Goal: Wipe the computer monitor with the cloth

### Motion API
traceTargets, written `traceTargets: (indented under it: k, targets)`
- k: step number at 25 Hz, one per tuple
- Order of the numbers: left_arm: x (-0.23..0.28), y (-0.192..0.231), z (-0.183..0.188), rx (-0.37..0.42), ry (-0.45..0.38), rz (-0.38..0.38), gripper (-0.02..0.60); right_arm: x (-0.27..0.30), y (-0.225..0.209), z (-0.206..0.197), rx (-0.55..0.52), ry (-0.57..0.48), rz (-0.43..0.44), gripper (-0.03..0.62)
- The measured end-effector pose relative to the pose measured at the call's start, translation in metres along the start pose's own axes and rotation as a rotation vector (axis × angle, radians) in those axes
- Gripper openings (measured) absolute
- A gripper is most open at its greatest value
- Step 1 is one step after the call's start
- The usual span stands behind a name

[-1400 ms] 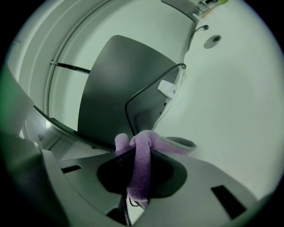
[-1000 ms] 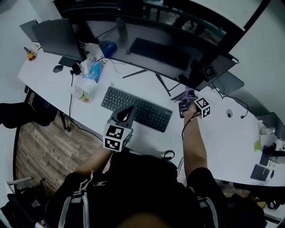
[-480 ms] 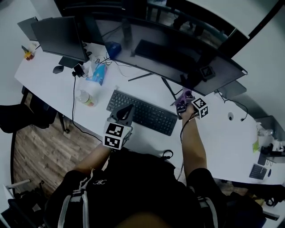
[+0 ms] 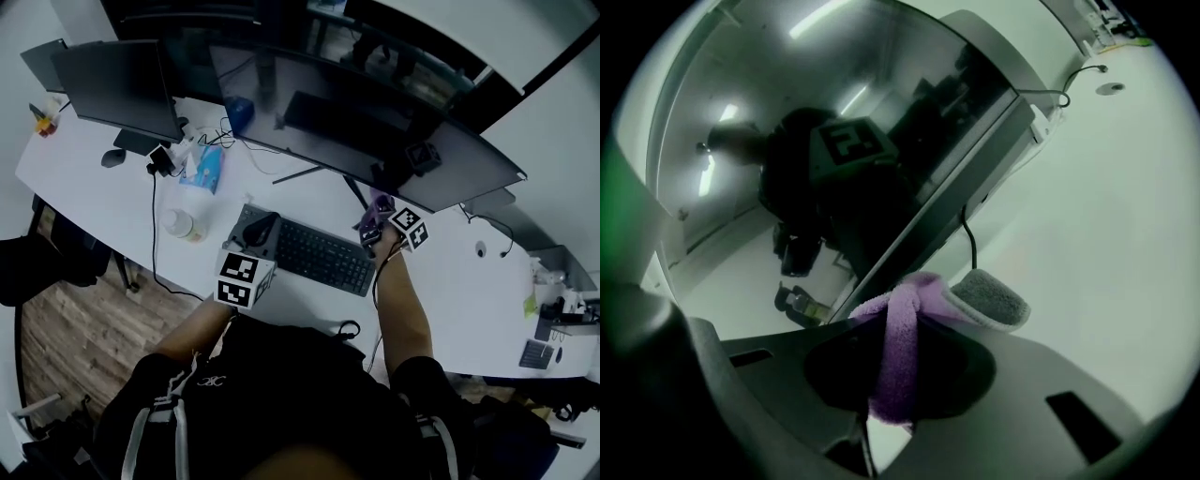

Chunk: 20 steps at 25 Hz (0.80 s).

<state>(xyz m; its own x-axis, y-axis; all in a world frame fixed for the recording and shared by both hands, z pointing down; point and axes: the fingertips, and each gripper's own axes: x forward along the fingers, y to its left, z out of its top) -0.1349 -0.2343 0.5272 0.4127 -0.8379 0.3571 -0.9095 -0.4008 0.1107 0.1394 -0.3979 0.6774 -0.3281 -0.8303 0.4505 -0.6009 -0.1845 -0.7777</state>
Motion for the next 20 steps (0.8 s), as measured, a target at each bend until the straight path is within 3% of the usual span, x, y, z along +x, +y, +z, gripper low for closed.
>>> traceTargets:
  k: [10, 20]
  targets:
    - [-0.004, 0.062, 0.012, -0.02, -0.02, -0.02, 0.014, 0.022, 0.038, -0.037, -0.074, 0.011, -0.028, 0.081]
    - [-0.027, 0.092, 0.017, -0.006, -0.038, -0.065, 0.014, 0.049, 0.084, -0.083, -0.175, 0.021, -0.026, 0.081]
